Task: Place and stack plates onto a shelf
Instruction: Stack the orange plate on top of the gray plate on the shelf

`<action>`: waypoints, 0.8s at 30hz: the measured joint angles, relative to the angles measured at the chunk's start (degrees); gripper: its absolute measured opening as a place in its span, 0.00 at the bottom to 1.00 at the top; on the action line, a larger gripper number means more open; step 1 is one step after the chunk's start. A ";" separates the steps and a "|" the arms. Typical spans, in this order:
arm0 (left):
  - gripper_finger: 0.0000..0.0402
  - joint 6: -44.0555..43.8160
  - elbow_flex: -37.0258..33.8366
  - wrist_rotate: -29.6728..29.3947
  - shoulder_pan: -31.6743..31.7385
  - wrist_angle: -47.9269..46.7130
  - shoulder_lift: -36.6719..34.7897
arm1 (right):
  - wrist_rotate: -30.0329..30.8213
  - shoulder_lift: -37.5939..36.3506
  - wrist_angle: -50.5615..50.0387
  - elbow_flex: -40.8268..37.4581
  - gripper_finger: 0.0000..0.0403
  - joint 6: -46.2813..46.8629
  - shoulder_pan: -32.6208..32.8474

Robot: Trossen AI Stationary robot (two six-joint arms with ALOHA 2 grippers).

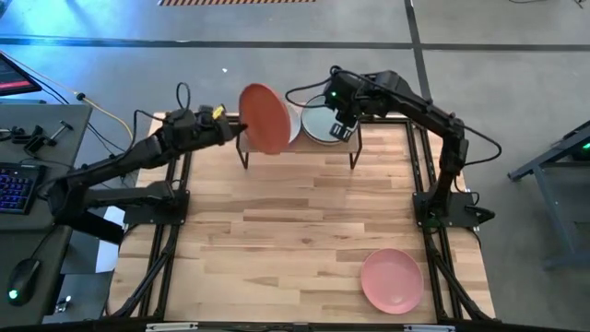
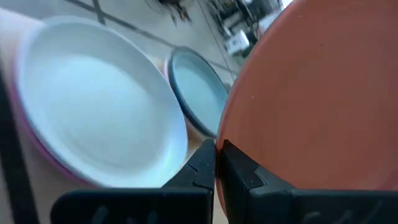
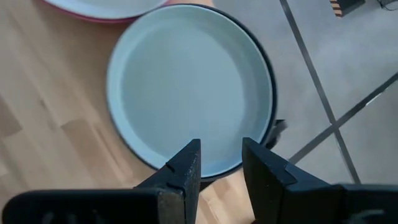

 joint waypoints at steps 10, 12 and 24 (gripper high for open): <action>0.00 -0.01 0.80 -1.99 6.81 1.42 0.34 | -0.01 0.00 2.09 0.00 0.24 -5.63 -6.14; 0.00 0.55 2.14 -1.97 7.63 1.62 1.17 | -0.01 0.00 2.65 0.00 0.24 -6.65 -7.27; 0.00 12.47 17.60 0.41 12.78 -12.98 12.11 | -0.60 0.00 6.80 0.00 0.24 -11.57 -12.27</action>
